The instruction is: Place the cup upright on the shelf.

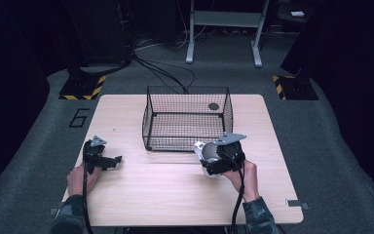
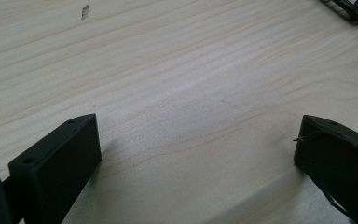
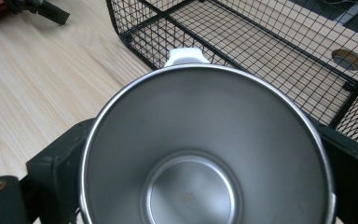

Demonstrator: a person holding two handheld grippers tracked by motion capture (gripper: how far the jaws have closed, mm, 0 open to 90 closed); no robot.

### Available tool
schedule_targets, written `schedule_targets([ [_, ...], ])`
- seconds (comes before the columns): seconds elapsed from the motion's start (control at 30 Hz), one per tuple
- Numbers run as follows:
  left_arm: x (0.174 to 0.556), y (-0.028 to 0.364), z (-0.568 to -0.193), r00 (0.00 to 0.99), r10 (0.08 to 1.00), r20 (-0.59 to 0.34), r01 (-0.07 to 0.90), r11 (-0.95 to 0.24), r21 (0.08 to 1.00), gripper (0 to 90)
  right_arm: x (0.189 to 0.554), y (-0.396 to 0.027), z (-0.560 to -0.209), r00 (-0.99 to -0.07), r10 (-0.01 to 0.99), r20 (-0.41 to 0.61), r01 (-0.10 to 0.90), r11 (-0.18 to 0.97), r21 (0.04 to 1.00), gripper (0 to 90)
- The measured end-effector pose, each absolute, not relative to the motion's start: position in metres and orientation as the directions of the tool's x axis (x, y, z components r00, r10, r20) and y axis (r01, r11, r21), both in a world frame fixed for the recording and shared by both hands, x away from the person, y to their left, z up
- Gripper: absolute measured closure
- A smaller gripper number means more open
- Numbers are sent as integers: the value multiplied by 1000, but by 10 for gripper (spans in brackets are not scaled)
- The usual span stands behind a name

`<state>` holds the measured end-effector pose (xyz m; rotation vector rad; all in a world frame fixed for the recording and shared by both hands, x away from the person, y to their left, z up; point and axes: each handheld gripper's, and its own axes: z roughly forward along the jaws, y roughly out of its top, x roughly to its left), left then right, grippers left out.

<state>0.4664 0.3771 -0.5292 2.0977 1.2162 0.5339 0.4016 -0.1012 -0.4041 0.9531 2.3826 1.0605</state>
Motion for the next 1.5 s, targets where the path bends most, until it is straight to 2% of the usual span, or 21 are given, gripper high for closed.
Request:
schedule_targets([
  [0.83,466,377,-529,487,873,24,611,-360,705,3,406,-99,-365,-697,710,-96,400,496,771,54],
  [1.5,466,377,-529,487,873,23,611,-360,706,3,428,-87,-335,-701,702,-125,366,505,782,54],
])
